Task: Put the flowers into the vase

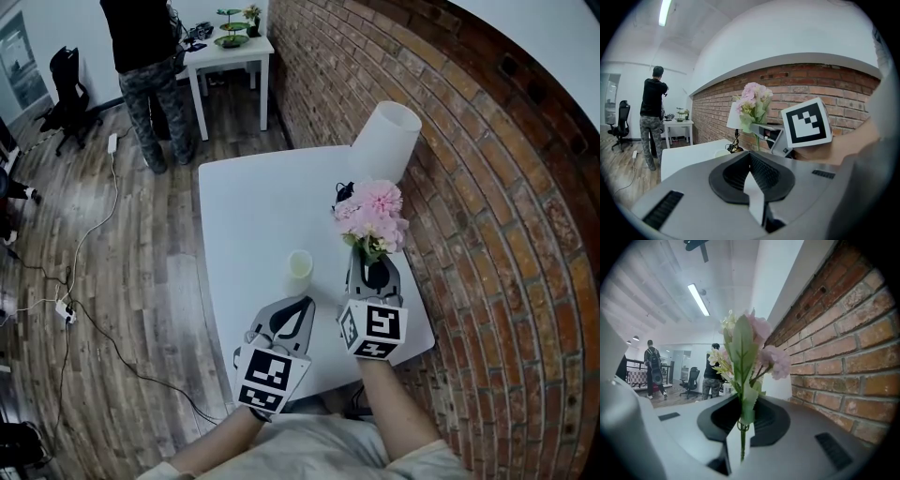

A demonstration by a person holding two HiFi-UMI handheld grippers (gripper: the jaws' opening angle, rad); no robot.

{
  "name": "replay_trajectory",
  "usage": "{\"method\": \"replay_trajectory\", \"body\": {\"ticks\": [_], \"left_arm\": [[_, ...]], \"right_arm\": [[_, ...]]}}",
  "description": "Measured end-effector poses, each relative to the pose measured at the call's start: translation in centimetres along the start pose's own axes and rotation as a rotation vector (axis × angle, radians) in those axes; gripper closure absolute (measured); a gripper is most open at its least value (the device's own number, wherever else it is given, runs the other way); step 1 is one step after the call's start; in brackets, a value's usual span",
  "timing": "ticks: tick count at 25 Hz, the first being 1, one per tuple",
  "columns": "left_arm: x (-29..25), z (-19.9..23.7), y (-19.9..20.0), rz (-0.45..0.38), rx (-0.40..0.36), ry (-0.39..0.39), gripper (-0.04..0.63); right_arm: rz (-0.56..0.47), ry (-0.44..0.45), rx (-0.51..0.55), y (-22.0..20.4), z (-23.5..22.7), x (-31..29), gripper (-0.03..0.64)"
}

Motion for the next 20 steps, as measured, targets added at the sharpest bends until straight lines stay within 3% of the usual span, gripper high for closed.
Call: {"method": "replay_trajectory", "body": {"ticks": [7, 20], "left_arm": [[0.8, 0.5, 0.3, -0.011, -0.013, 0.011, 0.587], [3.4, 2.4, 0.5, -0.036, -0.008, 0.026, 0.588]], "right_arm": [[-0.076, 0.023, 0.033, 2.2, 1.4, 0.5, 0.563], [-0.222, 0.034, -0.032, 6.9, 3.8, 1.7, 0.563]]}}
Point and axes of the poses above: the fingertips, and each gripper's own axes: x backward along the fingers, z to its left, y out of its top, the point moved 10 cm from there along x, backward along the fingers, and after that the axes turned 12 degrees about x, right-handed, at the moved point
